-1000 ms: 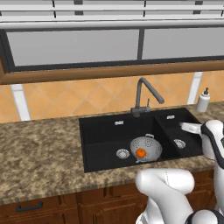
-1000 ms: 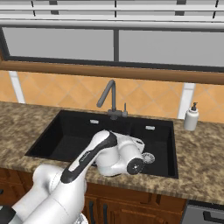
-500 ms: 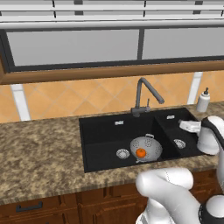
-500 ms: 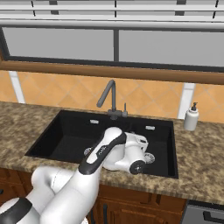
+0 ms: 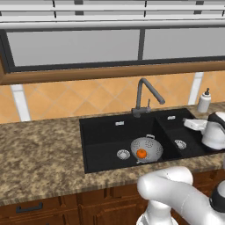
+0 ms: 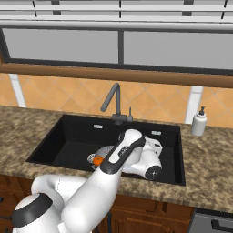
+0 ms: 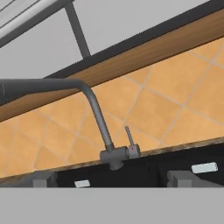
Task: Put the colander in the sink, put the orange in the colander, and turn on the sink faucet and pour water over the colander.
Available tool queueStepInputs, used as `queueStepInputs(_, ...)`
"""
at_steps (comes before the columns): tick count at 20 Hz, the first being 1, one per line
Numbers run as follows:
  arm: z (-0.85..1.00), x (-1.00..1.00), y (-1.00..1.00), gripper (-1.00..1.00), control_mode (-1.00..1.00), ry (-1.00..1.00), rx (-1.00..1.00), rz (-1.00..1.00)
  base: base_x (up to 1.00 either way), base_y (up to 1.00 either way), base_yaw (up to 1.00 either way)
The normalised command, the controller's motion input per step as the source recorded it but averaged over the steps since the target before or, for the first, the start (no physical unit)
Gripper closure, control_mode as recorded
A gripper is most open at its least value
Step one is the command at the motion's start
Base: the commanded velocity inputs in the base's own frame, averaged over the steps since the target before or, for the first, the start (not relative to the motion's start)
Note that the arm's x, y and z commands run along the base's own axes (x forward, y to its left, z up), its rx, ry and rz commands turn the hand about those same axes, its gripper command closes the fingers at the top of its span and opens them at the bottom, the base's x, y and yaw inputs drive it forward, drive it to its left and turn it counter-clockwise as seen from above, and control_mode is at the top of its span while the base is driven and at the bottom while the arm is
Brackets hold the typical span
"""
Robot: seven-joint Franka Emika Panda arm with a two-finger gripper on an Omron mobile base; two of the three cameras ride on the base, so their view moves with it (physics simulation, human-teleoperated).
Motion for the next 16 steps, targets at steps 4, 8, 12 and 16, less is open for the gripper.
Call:
queueStepInputs(4,0.0,0.02,-0.08,-1.0,-1.0,0.0,0.0,0.0,0.0,0.0,0.0)
queueStepInputs(8,-0.07,0.0,0.0,-1.0,-1.0,0.0,0.0,0.0,0.0,0.0,0.0)
queueStepInputs(12,-0.07,0.05,0.0,-1.0,-1.0,0.0,0.0,0.0,0.0,0.0,0.0)
queueStepInputs(16,-0.2,0.01,0.0,-1.0,-1.0,0.0,0.0,0.0,0.0,0.0,0.0)
